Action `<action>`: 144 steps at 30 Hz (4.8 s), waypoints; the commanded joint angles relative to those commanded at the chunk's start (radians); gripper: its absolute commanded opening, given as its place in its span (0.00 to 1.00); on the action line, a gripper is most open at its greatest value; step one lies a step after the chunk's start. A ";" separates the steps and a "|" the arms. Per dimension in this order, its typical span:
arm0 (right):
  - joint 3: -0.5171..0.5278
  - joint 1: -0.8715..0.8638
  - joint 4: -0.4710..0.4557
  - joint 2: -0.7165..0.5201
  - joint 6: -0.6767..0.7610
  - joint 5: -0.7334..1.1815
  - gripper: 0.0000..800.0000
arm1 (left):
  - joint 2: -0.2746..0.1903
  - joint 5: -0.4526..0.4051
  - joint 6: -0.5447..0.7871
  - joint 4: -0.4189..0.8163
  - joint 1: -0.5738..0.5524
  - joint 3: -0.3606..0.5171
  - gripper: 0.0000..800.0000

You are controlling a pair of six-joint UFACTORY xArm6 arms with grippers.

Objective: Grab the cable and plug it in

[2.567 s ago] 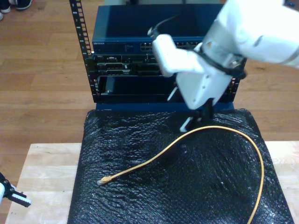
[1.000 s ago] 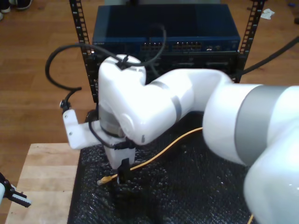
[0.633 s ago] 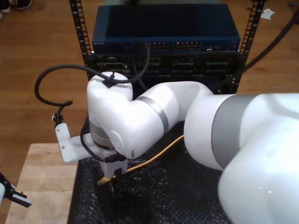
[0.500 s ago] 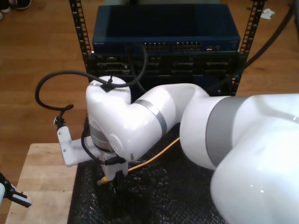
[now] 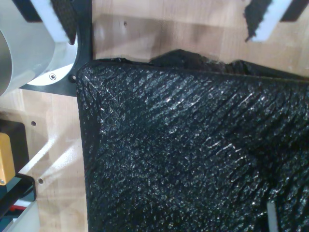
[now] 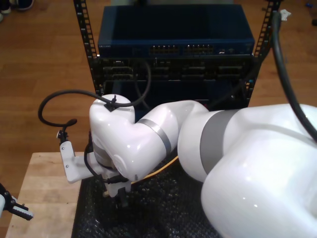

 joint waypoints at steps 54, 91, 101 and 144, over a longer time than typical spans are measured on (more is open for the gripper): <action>-0.018 0.018 -0.195 0.023 0.161 0.000 0.44 | 0.000 0.003 0.002 0.000 0.000 -0.003 1.00; -0.014 0.037 -0.201 0.011 0.160 0.002 0.03 | 0.008 0.003 0.002 0.000 0.000 -0.005 1.00; -0.015 0.008 -0.186 -0.023 0.137 0.011 0.01 | 0.014 0.008 0.000 0.000 -0.002 -0.008 1.00; 0.127 -0.405 0.307 -0.437 -0.232 0.362 0.01 | 0.017 0.166 -0.140 -0.247 -0.288 -0.031 1.00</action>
